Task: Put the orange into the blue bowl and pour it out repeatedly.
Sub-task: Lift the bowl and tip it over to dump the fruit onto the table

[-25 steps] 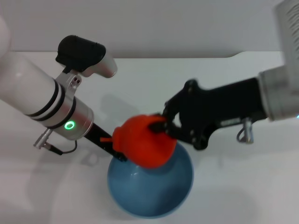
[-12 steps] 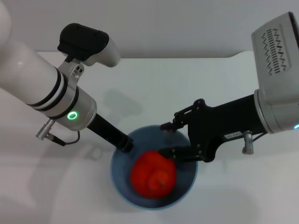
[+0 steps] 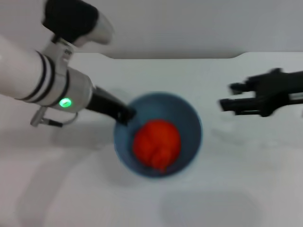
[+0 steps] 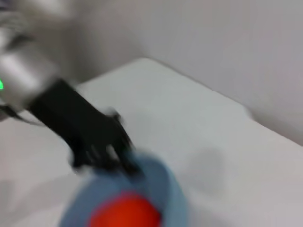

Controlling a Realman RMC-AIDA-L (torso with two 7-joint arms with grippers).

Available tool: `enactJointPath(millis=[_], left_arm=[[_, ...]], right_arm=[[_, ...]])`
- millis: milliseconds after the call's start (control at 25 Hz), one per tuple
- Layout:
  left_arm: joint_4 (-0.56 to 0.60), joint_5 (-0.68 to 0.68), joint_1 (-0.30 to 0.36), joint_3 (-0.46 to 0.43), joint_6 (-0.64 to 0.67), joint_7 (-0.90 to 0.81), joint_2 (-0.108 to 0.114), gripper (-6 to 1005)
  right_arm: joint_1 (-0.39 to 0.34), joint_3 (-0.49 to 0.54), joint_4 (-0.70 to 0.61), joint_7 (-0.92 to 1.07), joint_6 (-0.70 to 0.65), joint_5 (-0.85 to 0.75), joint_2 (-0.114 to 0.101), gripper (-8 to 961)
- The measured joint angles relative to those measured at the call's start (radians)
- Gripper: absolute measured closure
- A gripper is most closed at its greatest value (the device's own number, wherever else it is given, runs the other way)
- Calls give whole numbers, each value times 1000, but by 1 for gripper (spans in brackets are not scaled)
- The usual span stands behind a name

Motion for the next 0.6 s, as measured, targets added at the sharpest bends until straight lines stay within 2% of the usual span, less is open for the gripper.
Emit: enactJointPath(millis=[40,80,120,160,240,320,400,520,600], left_arm=[[52,22,36,3,-41,2,0,1000],[132,48,99,22,-125,13,-1,1000],[132,48,99,22,-125,13,-1,1000],[167,56,131,40,-175,25,0,1000],[241,80,217,114,-313,80,0,1000],[286,121,277,196,-418,132,0,1001],[320,222,336,304,-546,185,0,1001],[324,389,388,445,-704,223,-3,1001],[299,429,404,498,-795,262,-4,1001]], right_arm=[[-6,44,4,8,-27,-32,-1,453],[-10,60,8,8,-35,-49,-1,453],[-17,81,14,9,-48,-77,-1,453],[-24,97,27,9,-55,-101,0,453],[-36,121,60,9,-59,-131,2,453],[-42,140,108,13,-60,-144,1,452],[-47,152,145,30,-61,-158,0,452],[-54,160,168,48,-62,-183,0,452],[-58,165,171,49,-67,-189,1,451]])
